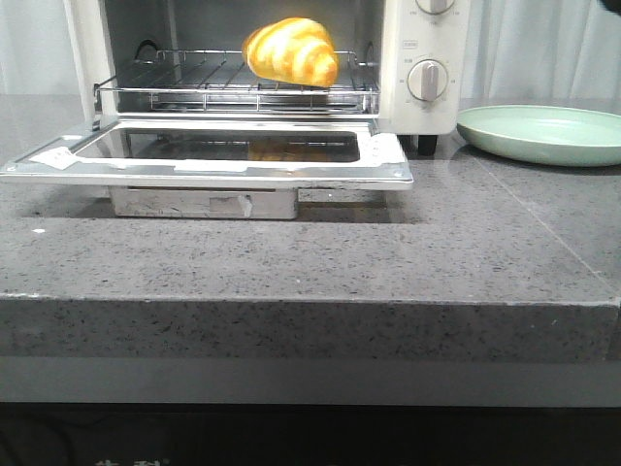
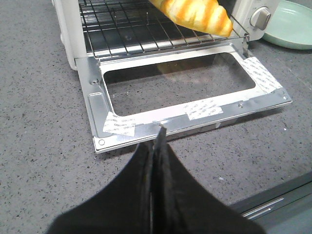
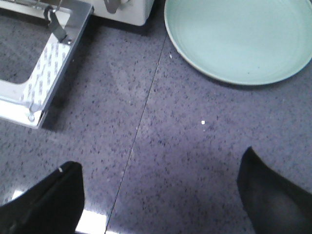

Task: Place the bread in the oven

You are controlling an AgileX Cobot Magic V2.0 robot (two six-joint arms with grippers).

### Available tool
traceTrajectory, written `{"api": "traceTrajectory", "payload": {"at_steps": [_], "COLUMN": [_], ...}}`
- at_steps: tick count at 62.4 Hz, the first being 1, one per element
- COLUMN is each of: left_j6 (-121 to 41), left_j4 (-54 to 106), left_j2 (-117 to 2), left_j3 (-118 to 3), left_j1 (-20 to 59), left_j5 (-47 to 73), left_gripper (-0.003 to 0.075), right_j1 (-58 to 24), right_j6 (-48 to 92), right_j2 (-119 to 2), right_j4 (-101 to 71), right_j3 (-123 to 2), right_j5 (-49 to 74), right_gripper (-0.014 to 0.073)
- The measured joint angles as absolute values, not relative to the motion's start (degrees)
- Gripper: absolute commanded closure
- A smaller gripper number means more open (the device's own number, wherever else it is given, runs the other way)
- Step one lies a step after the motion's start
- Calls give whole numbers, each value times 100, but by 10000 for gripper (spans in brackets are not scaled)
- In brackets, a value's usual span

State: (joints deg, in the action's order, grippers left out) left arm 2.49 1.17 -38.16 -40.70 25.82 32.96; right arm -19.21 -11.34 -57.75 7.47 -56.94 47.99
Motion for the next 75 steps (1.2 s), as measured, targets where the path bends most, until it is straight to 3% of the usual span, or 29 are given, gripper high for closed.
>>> {"api": "traceTrajectory", "payload": {"at_steps": [14,30,35,49,54,75], "left_j6": [249,249,249,249,249,249], "left_j4": [117,117,117,117,117,117], "left_j2": [-3816,-3816,-3816,-3816,-3816,-3816], "left_j3": [-4070,-4070,-4070,-4070,-4070,-4070], "left_j1": [2582,2582,2582,2582,2582,2582], "left_j5": [3296,3296,3296,3296,3296,3296], "left_gripper": [738,738,738,738,738,738], "right_j1": [-1897,-1897,-1897,-1897,-1897,-1897], "right_j6": [-955,-884,-875,-875,-875,-875], "right_j2": [-4626,-4115,-4112,-4112,-4112,-4103], "right_j4": [579,579,579,579,579,579], "right_j3": [-4854,-4654,-4654,-4647,-4647,-4647], "right_j5": [4671,4663,4663,4674,4683,4724], "right_gripper": [-52,-41,50,552,657,661]}}
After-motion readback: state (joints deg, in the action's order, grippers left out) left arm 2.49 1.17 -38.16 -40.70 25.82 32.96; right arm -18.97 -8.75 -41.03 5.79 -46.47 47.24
